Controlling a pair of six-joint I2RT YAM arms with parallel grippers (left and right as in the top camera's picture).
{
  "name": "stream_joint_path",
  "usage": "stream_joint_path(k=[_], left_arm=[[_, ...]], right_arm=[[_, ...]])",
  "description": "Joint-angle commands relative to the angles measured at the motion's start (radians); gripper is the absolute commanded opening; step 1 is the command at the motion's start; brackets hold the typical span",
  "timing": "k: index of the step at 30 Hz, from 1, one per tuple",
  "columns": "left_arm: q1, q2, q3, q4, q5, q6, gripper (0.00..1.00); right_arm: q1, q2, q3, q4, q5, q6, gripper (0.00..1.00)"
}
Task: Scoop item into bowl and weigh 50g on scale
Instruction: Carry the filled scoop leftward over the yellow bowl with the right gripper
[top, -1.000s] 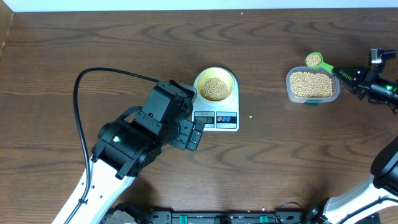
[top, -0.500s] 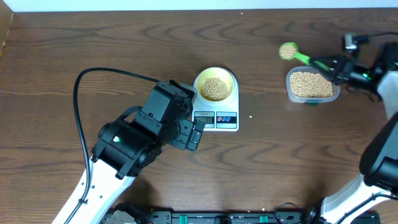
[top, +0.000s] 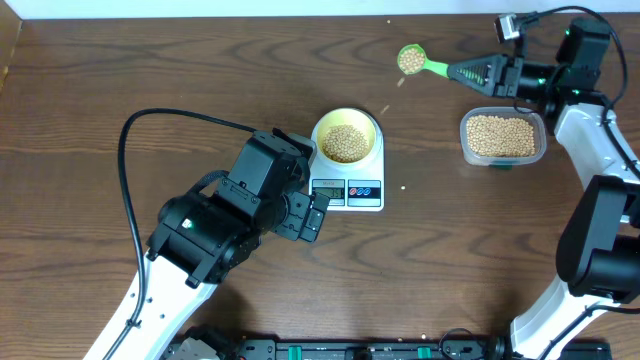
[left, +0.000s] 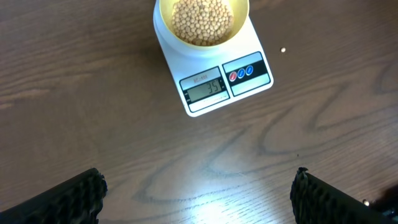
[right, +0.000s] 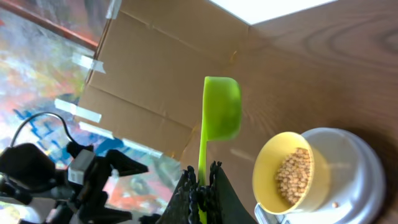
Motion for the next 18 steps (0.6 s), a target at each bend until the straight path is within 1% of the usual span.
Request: stream_joint_path(k=[1,18], left_arm=[[0.002,0.002,0.018,0.001,0.005,0.009,0.97],[0.002,0.002,0.018,0.001,0.005,0.009,0.97]], right_arm=[[0.036,0.008,0.006,0.047,-0.022,0.187,0.01],[0.119,0.012,0.005,0.019,-0.023,0.188,0.01]])
